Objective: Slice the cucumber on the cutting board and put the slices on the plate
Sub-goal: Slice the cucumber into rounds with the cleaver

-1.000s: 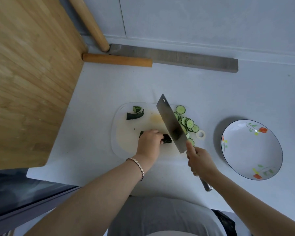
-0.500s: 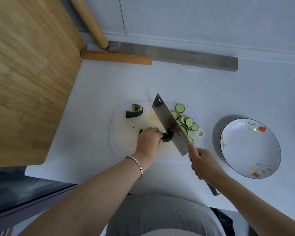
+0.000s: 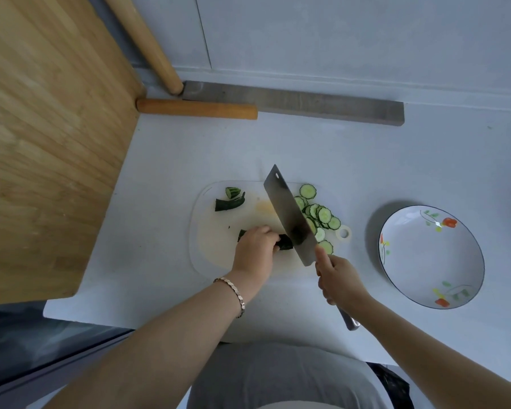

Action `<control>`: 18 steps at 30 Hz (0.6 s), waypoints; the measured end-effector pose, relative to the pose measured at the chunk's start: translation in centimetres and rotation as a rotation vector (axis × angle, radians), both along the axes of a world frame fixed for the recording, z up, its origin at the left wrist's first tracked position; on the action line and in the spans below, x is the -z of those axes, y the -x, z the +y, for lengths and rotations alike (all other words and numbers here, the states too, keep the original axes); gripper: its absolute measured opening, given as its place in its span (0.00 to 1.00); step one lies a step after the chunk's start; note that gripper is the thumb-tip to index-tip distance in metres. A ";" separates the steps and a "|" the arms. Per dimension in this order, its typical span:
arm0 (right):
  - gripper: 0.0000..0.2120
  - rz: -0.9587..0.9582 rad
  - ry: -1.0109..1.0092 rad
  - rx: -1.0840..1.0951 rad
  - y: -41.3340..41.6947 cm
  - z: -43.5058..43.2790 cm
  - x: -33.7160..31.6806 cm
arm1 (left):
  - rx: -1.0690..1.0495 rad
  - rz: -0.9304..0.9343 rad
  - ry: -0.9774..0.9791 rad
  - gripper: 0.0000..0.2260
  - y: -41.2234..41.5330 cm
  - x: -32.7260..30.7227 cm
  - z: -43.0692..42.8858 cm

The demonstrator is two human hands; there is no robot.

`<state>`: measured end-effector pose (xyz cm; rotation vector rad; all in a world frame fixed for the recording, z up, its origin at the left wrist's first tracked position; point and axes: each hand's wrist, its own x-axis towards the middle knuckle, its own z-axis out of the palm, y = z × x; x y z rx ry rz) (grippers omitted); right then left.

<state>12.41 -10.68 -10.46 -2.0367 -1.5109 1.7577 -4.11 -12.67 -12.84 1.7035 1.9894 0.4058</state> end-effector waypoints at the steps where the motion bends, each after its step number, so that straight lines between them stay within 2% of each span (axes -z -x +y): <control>1: 0.23 0.021 0.014 0.023 -0.2 0.2 -0.3 | -0.002 -0.014 -0.003 0.07 0.2 -0.2 0.0; 3: 0.22 0.007 -0.046 -0.013 -0.9 0.8 -1.3 | 0.006 -0.023 -0.156 0.04 0.4 -1.1 -0.1; 6: 0.23 -0.178 -0.275 -0.239 -2.3 1.6 -2.5 | -0.023 0.039 -0.571 0.04 0.5 -2.9 0.2; 8: 0.23 -0.306 -0.368 -0.378 -2.9 2.1 -3.1 | 0.012 0.005 -0.650 0.08 0.7 -4.6 1.0; 10: 0.22 -0.414 -0.420 -0.495 -3.2 2.4 -3.4 | 0.167 0.017 -0.540 0.17 0.8 -5.8 1.9; 12: 0.21 -0.477 -0.461 -0.594 -3.1 2.6 -3.4 | 0.364 0.086 -0.245 0.30 0.7 -6.6 2.7; 14: 0.20 -0.500 -0.489 -0.660 -2.9 2.7 -3.5 | 0.498 0.182 0.071 0.38 0.5 -6.3 3.3; 16: 0.20 -0.525 -0.500 -0.734 -2.8 2.9 -3.8 | 0.581 0.253 0.259 0.37 0.3 -5.7 3.8; 18: 0.21 -0.566 -0.514 -0.831 -2.9 3.1 -3.9 | 0.601 0.242 0.350 0.34 0.0 -5.4 4.4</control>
